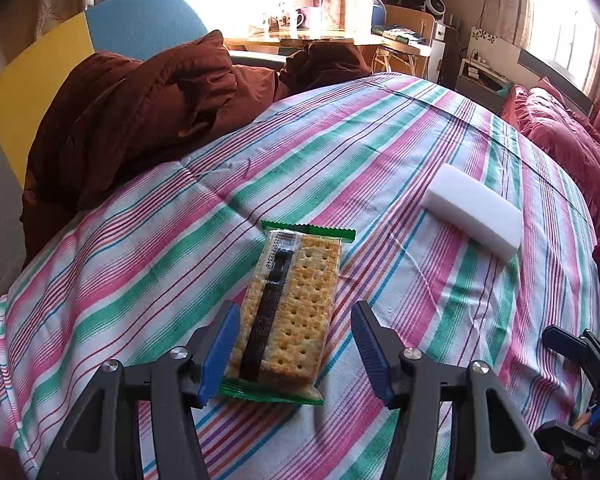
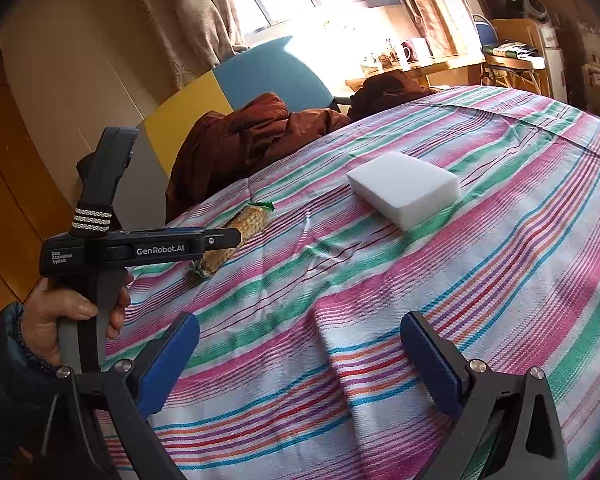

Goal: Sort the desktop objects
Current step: 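Grasp the second cracker packet with the left tool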

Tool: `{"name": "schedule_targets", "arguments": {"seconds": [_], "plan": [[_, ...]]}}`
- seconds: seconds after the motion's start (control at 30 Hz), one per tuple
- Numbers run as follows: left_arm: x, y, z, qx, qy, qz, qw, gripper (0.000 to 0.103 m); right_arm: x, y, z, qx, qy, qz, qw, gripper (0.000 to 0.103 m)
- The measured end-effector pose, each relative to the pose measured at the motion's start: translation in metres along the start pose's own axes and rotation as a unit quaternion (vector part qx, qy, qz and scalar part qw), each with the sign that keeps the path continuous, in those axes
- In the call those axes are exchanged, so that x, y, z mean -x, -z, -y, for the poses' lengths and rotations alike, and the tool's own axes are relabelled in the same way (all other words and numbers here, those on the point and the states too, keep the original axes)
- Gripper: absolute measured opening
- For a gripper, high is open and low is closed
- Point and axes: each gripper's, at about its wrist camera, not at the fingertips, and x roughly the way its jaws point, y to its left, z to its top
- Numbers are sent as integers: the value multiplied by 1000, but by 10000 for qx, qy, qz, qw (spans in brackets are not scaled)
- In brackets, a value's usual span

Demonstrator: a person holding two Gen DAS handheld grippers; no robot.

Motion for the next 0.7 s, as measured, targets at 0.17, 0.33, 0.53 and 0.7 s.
{"name": "schedule_targets", "arguments": {"seconds": [0.17,0.33,0.53,0.7], "plan": [[0,8,-2,183,-50,-47,9998,59,-1,0,0,24,18,-22,10000,103],[6,21,-2,394,-111,-99,9991,51,-1,0,0,36,36,-36,10000,103],[12,37,-2,647,-184,-160,9976,50,-1,0,0,41,39,-46,10000,103],[36,72,0,900,-331,-148,9953,50,-1,0,0,48,39,-52,10000,103]]}}
